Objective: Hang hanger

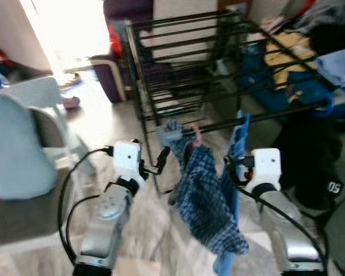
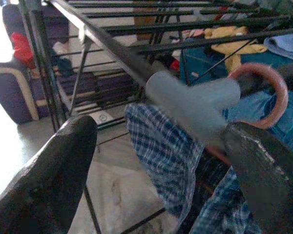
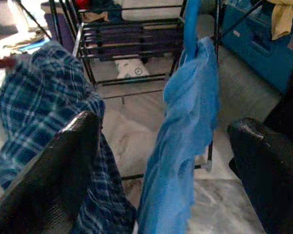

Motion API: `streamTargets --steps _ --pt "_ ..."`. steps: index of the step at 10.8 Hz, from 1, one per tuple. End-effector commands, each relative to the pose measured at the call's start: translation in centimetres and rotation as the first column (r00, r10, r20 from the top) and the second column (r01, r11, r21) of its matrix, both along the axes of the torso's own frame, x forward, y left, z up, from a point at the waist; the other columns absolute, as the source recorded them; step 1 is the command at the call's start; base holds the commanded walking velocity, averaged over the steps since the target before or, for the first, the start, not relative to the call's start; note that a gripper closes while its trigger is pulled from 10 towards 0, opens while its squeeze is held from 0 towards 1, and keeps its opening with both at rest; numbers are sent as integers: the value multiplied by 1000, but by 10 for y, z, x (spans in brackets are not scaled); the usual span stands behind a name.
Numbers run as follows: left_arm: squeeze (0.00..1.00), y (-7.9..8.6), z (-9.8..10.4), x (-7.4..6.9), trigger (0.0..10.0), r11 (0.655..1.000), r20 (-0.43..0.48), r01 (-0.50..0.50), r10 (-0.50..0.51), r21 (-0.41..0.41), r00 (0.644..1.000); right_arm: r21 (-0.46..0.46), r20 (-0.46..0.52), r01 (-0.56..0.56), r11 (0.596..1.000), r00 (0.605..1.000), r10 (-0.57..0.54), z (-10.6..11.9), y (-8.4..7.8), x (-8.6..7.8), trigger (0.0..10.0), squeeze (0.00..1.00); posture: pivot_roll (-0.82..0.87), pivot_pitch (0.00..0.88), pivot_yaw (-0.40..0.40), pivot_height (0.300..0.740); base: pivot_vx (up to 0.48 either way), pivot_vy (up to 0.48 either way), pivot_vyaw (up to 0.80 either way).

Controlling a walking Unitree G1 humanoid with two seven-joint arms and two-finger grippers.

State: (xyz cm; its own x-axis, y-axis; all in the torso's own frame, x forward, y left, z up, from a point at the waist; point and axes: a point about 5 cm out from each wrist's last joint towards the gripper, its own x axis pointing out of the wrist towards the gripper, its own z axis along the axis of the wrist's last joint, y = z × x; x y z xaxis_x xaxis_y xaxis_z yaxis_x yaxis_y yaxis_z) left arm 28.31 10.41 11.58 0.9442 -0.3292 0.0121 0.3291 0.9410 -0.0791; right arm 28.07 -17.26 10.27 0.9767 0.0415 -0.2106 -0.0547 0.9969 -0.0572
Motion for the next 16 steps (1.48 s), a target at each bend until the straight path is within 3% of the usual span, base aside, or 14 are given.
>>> streamTargets --steps 1,2,3,8,16 --pt "0 5 -4 0 10000 1000 -20 -17 17 13 1000 24 -14 -23 999 1000 23 0 2 -1 10000 0 -134 0 82 740 0 0 0" --pt "0 3 -4 1 10000 1000 -20 -8 9 17 1000 46 -51 -83 996 995 85 -5 11 -3 10000 0 -135 0 82 740 0 0 0" --pt "0 3 -3 1 10000 1000 -20 -4 4 18 1000 43 -100 -71 997 992 75 -11 10 -3 10000 0 -133 0 83 740 0 0 0" --pt "0 2 -6 0 10000 1000 -40 0 1 26 999 1 -164 42 999 986 -41 -17 -5 -1 10000 0 -132 0 84 740 0 0 0" --pt "0 2 -6 0 10000 1000 -40 0 1 26 999 -11 -174 38 999 984 -39 -18 -5 -2 10000 0 -132 0 84 740 0 0 0"
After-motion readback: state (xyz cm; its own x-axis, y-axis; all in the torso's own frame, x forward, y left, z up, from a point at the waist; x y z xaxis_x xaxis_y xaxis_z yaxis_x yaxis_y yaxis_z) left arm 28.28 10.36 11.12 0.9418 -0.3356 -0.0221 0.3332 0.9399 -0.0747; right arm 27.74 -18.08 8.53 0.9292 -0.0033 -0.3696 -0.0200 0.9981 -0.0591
